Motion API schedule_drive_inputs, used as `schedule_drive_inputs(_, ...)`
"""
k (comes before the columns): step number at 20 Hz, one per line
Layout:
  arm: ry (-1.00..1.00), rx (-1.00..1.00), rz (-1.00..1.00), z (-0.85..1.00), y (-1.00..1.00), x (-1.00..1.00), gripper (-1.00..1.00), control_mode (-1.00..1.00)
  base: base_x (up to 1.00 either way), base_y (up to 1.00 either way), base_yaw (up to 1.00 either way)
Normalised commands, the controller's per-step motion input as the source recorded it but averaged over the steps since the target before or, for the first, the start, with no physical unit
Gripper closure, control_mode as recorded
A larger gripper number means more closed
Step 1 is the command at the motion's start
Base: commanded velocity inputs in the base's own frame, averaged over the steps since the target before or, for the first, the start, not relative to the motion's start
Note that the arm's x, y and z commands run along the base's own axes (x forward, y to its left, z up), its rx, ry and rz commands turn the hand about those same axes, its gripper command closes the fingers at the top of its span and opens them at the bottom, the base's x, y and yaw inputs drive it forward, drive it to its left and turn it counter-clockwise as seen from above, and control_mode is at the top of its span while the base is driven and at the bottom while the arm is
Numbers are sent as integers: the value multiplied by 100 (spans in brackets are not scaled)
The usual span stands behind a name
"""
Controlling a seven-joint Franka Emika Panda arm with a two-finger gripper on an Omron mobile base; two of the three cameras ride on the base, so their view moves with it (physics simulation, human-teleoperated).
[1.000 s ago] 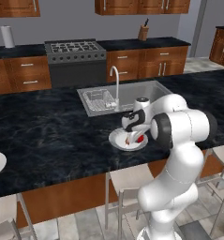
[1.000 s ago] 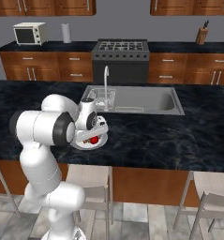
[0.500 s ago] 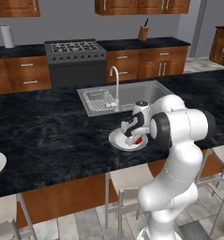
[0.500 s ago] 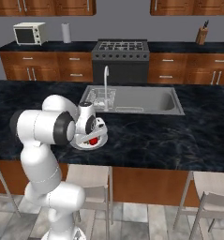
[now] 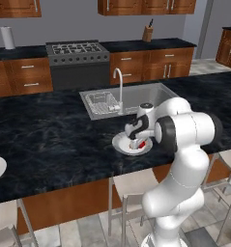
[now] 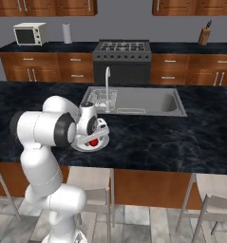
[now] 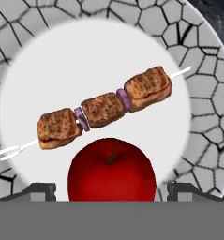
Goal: Pick up each apple from the fridge and place one apple on each plate on the dining counter.
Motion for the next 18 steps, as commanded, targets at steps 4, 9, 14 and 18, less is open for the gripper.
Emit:
schedule_drive_inputs(4,0,0,0,83,0,-9,-100,-100,0,0,0)
schedule_drive_inputs(9,-1,0,-1,100,0,-59,-100,-100,0,0,0)
schedule_drive_inputs(14,-10,2,-16,100,0,-100,-100,-100,0,0,0)
schedule_drive_inputs(18,-12,6,-37,86,0,-98,-100,-100,0,0,0)
